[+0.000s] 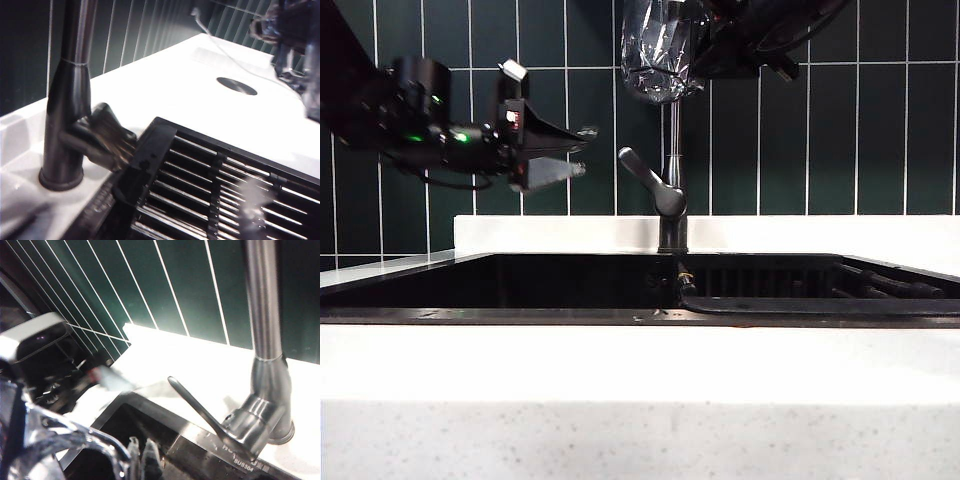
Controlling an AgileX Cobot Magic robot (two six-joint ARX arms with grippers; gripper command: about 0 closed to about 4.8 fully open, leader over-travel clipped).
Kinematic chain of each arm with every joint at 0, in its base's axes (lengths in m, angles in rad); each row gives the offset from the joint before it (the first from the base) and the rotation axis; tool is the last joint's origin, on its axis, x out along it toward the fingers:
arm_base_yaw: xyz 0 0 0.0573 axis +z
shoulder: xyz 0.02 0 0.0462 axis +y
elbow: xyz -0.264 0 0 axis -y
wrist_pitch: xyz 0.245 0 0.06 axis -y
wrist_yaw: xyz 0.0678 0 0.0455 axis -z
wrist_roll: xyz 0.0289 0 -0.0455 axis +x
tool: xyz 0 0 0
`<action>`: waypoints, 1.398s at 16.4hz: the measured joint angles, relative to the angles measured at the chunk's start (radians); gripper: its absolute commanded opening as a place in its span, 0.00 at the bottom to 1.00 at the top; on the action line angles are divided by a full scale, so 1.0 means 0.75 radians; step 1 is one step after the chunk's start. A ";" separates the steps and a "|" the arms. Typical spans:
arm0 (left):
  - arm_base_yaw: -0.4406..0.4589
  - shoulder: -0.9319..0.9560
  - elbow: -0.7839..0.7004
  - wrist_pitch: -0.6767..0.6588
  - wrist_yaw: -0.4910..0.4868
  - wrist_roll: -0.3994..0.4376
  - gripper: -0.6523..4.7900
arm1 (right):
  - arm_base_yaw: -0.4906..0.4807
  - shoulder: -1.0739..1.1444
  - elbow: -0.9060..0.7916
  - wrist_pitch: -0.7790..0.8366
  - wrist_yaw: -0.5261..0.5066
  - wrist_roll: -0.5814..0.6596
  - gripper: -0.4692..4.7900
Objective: Pick up the mug next to the sink, go to the faucet to get some water, pour the water into the sink, and finally put the mug back to its place.
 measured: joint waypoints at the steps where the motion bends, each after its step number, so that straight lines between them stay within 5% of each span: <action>1: 0.001 0.037 0.042 -0.004 0.013 -0.029 0.96 | 0.000 0.000 0.000 -0.003 0.000 0.000 0.08; 12: -0.116 0.307 0.448 -0.031 0.024 -0.097 0.91 | 0.001 0.000 0.000 -0.005 -0.032 -0.001 0.08; 23: -0.131 0.311 0.475 0.170 0.071 -0.176 0.84 | 0.001 0.000 0.000 -0.024 -0.033 -0.006 0.08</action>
